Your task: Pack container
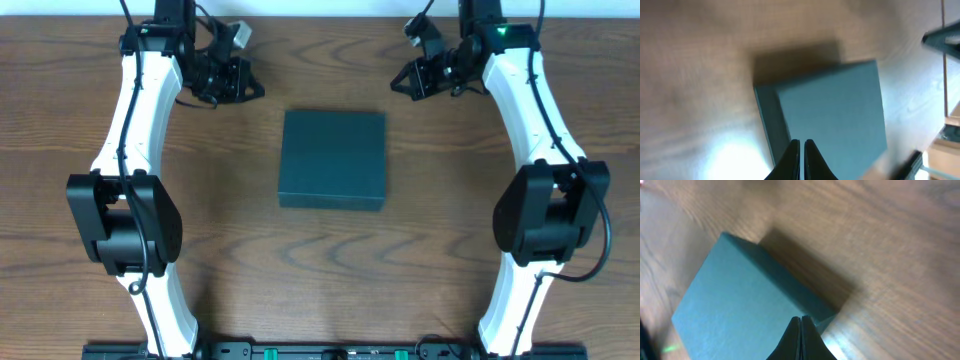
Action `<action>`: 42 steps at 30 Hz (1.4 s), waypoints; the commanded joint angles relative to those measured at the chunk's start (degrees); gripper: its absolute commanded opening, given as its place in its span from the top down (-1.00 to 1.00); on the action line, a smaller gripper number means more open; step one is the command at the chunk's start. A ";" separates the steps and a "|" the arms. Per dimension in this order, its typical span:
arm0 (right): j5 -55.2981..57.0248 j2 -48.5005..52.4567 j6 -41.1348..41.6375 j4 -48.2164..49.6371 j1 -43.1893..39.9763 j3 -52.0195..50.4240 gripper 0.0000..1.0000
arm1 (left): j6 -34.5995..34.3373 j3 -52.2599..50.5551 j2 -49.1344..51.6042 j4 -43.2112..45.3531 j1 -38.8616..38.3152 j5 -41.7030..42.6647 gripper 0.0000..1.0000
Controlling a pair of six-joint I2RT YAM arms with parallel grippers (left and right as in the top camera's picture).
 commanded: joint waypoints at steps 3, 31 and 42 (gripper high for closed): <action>-0.28 -1.33 2.32 1.01 -0.46 0.11 0.97 | 1.07 0.83 -2.86 -6.21 0.15 -0.96 0.88; 14.25 -32.98 6.56 -17.99 16.28 -8.20 0.97 | 11.50 -25.64 -52.81 -14.95 -0.52 -7.87 0.88; 18.23 -65.83 14.62 -1.53 16.68 -53.70 0.97 | 8.02 -48.26 -66.60 -5.81 -0.52 -6.40 0.88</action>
